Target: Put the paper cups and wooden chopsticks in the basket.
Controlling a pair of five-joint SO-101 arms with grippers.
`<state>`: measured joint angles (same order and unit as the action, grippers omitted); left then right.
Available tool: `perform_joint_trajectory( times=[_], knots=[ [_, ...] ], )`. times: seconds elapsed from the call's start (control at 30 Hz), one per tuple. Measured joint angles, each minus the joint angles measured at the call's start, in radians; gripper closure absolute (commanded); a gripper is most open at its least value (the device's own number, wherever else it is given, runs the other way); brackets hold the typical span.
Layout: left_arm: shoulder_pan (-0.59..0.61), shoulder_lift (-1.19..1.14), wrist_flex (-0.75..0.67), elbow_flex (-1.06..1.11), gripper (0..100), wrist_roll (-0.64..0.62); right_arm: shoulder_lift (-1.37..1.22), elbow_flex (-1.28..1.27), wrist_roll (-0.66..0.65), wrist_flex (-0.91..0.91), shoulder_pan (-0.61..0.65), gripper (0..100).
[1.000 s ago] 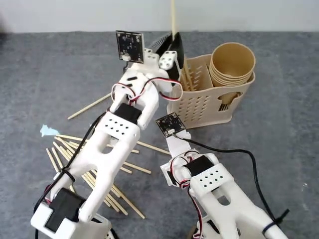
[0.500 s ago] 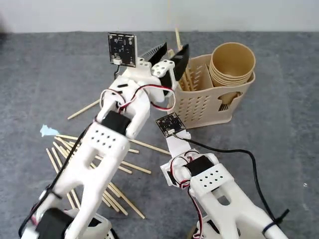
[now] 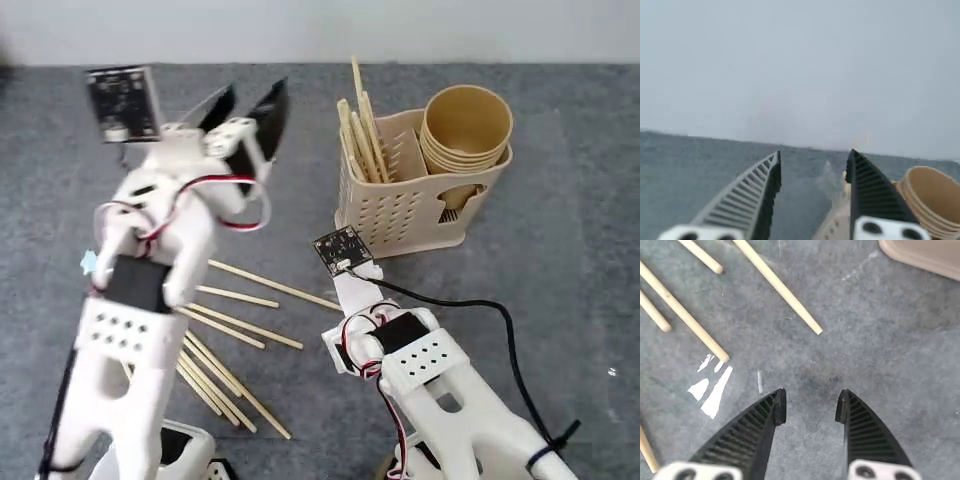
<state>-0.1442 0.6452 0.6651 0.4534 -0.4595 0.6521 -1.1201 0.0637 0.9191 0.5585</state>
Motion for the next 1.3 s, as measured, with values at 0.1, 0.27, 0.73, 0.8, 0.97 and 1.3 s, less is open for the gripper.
perform_joint_trajectory(
  times=[0.1,0.27,0.73,0.8,0.97,1.3],
  knots=[
    [0.097,0.035,0.140,0.000,79,0.000,0.000,0.000,0.000,0.000,0.000,81.6],
    [0.242,0.040,0.358,0.000,79,0.003,0.000,0.000,0.000,0.000,0.000,81.6],
    [0.594,-0.193,0.772,-0.002,79,0.226,0.000,0.000,0.000,0.000,0.000,81.6],
    [0.651,-0.244,0.778,-0.002,79,0.255,0.000,0.000,0.000,0.000,0.000,81.6],
    [0.733,-0.384,0.779,-0.002,79,0.327,0.000,0.000,0.000,0.000,0.000,81.6],
    [0.792,-0.652,0.697,-0.002,79,0.368,0.000,0.000,0.000,0.000,0.000,81.6]
  ],
)
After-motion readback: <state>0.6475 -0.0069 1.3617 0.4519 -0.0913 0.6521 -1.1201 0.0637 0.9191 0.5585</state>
